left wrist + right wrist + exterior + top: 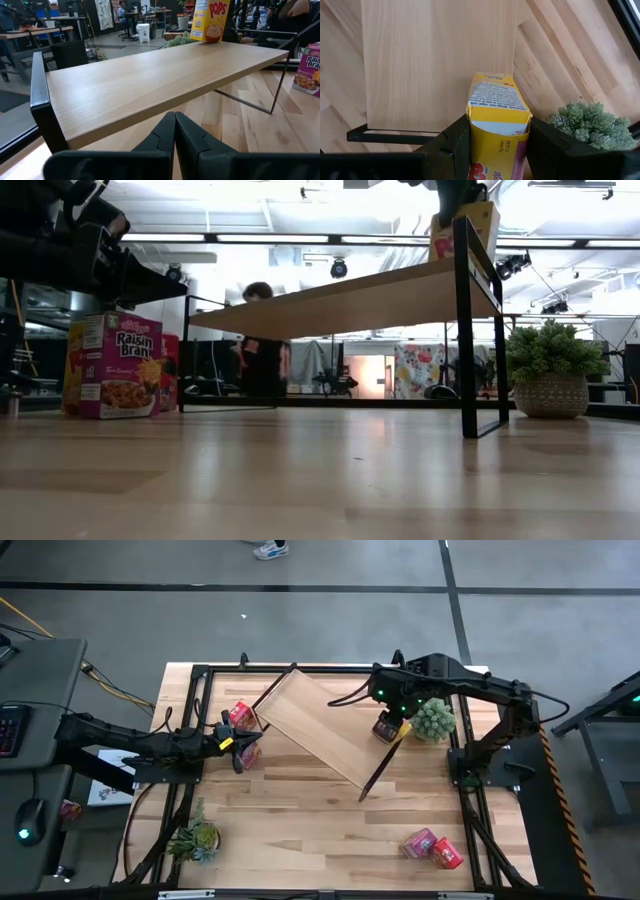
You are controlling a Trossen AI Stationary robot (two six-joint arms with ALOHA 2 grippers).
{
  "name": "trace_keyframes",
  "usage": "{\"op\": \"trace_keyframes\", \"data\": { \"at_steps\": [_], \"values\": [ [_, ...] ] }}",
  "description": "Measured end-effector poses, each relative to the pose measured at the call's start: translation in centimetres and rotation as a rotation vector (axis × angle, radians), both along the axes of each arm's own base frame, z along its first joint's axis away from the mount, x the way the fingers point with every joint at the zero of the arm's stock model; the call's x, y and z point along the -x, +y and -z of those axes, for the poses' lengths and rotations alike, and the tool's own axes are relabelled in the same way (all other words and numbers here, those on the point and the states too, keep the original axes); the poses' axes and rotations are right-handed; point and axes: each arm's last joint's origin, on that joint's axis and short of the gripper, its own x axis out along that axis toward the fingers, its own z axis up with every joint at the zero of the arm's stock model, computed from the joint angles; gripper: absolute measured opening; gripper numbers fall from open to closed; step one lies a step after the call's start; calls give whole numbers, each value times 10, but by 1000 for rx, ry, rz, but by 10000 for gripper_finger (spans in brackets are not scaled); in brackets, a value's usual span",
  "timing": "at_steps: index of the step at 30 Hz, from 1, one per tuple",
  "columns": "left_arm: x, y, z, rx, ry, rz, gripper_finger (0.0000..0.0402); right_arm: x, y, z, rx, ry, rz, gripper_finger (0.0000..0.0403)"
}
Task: Stack cereal on shelf
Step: Put the bottom yellow cereal box on the shelf
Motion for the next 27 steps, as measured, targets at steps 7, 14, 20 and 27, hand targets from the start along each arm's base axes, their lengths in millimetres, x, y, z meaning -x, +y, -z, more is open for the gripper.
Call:
{"op": "trace_keyframes", "data": {
  "at_steps": [7,14,20,27],
  "values": [
    [0,0,0,0,0,0,1,0,0,0,2,2,-10,147],
    [0,0,0,0,0,0,1,-1,0,0,0,-3,6,147],
    [0,0,0,0,-1,0,1,-5,-1,-1,12,-51,45,147],
    [0,0,0,0,-1,0,1,-5,0,0,-9,-47,-9,147]
  ]
}}
